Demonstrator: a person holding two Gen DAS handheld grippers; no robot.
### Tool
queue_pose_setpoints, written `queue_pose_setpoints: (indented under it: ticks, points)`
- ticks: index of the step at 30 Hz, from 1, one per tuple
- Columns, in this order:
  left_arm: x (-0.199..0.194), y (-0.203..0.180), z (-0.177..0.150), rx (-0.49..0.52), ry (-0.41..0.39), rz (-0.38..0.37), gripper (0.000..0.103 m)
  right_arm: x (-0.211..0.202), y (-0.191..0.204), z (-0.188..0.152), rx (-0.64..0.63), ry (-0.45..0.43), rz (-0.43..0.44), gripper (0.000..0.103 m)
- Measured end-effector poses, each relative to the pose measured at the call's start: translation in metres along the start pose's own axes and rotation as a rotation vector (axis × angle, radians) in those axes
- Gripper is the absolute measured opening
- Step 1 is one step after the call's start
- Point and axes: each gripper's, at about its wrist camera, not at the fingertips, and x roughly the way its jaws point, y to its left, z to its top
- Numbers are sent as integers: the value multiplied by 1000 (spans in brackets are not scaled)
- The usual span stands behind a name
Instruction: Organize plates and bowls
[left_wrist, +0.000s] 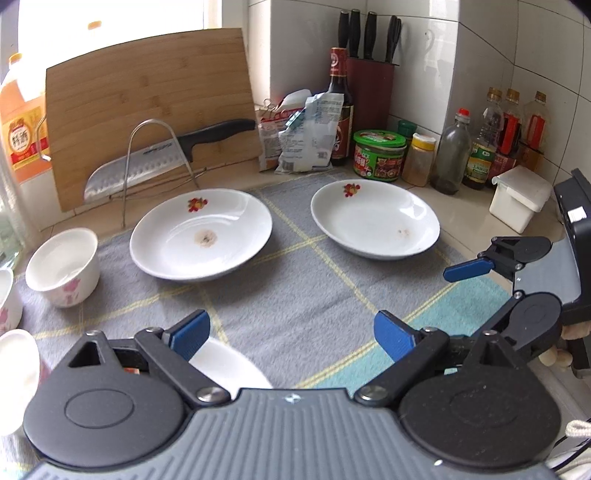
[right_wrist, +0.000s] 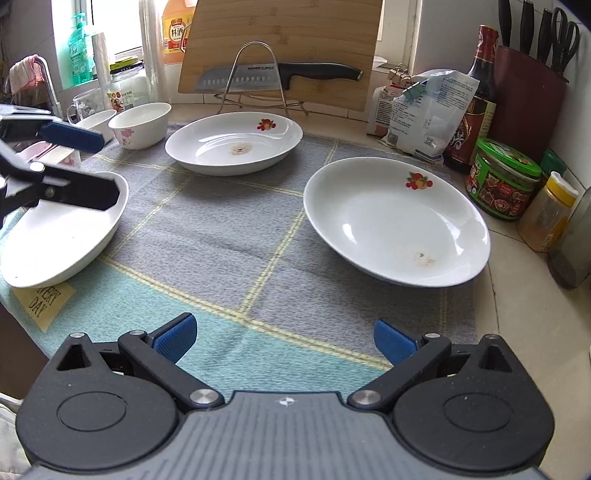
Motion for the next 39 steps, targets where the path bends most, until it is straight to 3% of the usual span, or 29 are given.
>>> queue_pose_setpoints:
  ticks: [13,23,39]
  points:
    - [-56,66,-73,-61,62,104,95,19,77,22,45,2,127,103]
    - [-61,98,-114,10,111,42,98,27,113,38,68,14,180,103]
    - [-29,109,-125,103,78,-66,103,40,149,41,43,101,164,103]
